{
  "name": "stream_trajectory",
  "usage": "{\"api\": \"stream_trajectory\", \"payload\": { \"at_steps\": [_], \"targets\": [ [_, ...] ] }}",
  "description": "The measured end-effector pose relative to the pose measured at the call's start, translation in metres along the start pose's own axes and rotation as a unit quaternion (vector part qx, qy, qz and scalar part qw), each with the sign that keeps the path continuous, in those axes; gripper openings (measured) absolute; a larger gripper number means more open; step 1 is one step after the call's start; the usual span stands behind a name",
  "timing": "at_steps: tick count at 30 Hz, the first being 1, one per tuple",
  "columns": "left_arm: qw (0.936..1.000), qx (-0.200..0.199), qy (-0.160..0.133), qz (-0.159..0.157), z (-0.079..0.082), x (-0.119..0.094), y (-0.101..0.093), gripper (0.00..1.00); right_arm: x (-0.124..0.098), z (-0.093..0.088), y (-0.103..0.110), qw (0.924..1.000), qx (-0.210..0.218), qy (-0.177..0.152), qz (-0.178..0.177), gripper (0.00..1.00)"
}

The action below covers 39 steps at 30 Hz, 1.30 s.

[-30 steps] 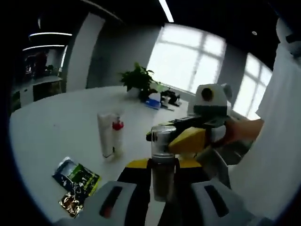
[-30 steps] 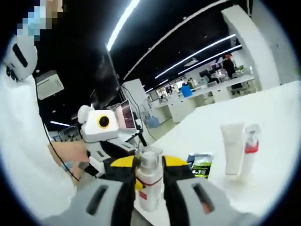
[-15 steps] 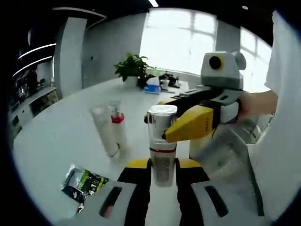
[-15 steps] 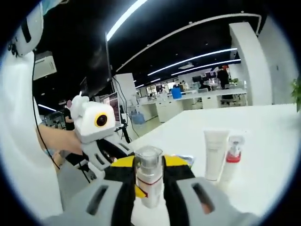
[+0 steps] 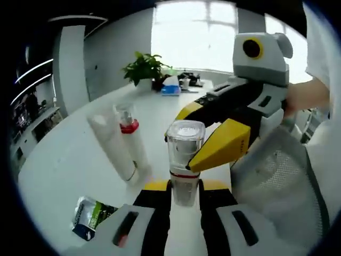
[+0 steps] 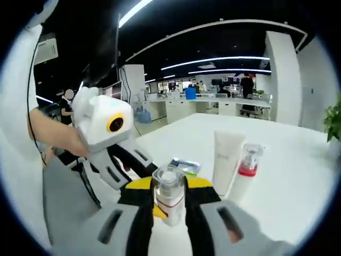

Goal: Arrange the skincare products in the storage area until every visible bottle or jar stands upright without overlapping.

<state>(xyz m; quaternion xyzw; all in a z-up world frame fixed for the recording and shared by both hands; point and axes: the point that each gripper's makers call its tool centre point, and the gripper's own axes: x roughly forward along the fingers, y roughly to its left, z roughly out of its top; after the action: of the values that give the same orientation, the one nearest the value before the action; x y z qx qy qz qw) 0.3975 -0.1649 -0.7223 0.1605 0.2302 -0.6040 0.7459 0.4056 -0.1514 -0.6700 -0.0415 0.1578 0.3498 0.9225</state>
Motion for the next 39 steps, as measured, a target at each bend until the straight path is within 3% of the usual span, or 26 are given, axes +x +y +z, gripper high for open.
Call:
{"api": "stream_trajectory", "payload": {
  "at_steps": [9,16,27,39],
  "targets": [
    [0.9997,0.002,0.024,-0.009,-0.017,0.024,0.004,0.17,0.005,-0.027,-0.015,0.9995,0.012,0.024,-0.015,0.21],
    [0.9995,0.001,0.028,-0.012,-0.024,0.036,0.008,0.17,0.01,-0.039,-0.021,0.9989,-0.003,0.043,-0.019,0.21],
    [0.9991,0.007,0.04,-0.013,-0.033,0.049,0.013,0.17,0.013,-0.052,-0.029,0.9981,0.004,0.055,-0.027,0.21],
    [0.9992,0.019,0.031,-0.018,-0.023,0.062,0.023,0.17,0.016,-0.049,-0.048,0.9979,0.003,0.046,-0.045,0.21]
  ]
}}
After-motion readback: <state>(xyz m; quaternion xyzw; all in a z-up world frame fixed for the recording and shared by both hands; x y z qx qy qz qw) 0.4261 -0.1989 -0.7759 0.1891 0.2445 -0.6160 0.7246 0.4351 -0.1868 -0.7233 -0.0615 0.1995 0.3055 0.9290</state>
